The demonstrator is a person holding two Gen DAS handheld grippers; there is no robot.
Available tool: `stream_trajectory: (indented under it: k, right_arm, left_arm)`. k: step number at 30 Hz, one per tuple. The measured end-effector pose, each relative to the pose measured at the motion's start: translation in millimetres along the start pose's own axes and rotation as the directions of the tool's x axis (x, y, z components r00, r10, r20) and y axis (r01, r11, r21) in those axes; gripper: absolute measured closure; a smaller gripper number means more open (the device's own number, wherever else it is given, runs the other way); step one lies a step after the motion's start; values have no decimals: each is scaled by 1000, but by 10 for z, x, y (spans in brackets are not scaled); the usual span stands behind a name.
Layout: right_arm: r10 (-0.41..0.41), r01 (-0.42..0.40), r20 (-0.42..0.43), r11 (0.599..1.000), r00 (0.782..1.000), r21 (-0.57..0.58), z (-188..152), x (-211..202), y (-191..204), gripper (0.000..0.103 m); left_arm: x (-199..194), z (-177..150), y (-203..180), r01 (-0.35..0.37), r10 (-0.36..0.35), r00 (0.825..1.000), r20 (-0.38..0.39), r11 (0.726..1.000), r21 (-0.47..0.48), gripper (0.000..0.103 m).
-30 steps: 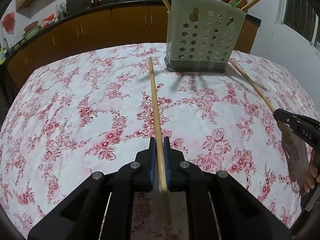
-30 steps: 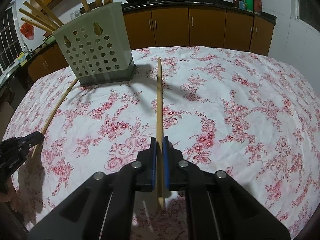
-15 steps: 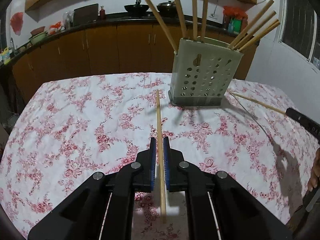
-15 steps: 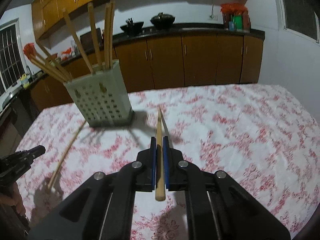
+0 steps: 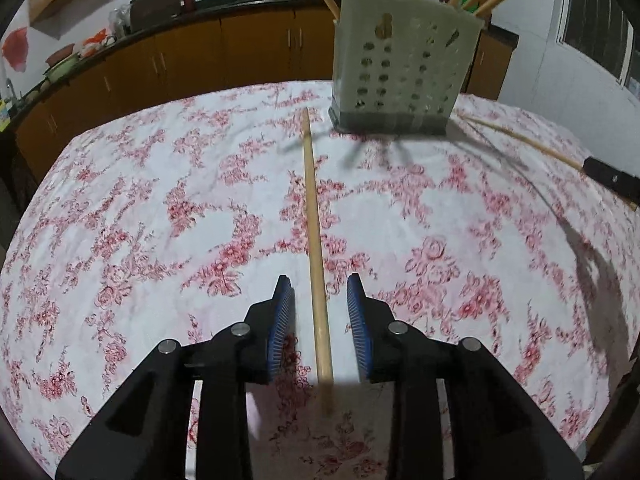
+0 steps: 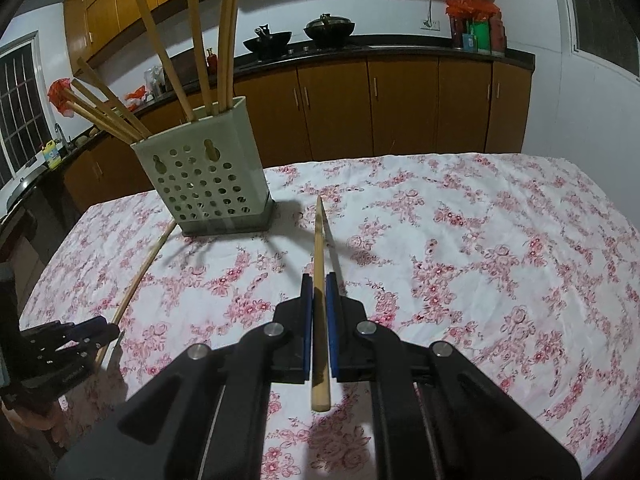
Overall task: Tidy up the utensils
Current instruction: 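Lift the chopstick upright toward the holder with the right tool while the left tool lifts its own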
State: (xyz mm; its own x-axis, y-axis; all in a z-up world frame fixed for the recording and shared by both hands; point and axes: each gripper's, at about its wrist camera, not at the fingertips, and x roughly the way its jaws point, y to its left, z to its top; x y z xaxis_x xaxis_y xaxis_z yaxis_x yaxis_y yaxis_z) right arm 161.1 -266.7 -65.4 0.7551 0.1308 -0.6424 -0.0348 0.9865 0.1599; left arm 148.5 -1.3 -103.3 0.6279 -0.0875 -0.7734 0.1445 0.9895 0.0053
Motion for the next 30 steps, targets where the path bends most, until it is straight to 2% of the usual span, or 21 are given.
stream_trajectory:
  k: [1, 3, 4, 10, 14, 17, 22, 27, 30]
  right_arm:
    - [-1, 1, -1, 1000, 1000, 0, -1, 4, 7, 95]
    - [-2, 2, -2, 1000, 1000, 0, -2, 6, 1, 95]
    - [0, 0, -1, 1000, 1000, 2, -1, 3, -1, 95]
    - [-1, 1, 39, 1000, 999, 3, 73, -98, -23, 95]
    - [-1, 0, 90, 1000, 996, 11, 190, -260, -40, 95]
    - [4, -6, 140, 1000, 990, 14, 284, -413, -39, 95]
    - [17, -21, 206, 1000, 978, 18, 417, -624, -27, 95]
    - [29, -33, 252, 999, 967, 13, 512, -762, 30, 95]
    - [32, -35, 264, 999, 964, 7, 549, -799, 61, 95]
  left_arm:
    - [7, -5, -8, -8, 8, 1000, 0, 1000, 6, 78]
    - [12, -1, -12, -15, 15, 1000, 2, 1000, 10, 92]
    - [15, 2, -9, -18, 18, 1000, 1, 1000, 11, 95]
    - [-36, 41, 21, -15, 15, 1000, 12, 1000, 10, 95]
    - [-259, 174, 98, -4, 6, 996, 86, 1000, -27, 95]
    - [-495, 337, 185, 14, -3, 986, 168, 997, -70, 95]
    - [-911, 581, 343, 45, 0, 951, 308, 989, -138, 95]
    - [-1146, 726, 447, 67, 6, 924, 381, 982, -177, 95]
    - [-1205, 771, 471, 68, 11, 915, 403, 981, -182, 95]
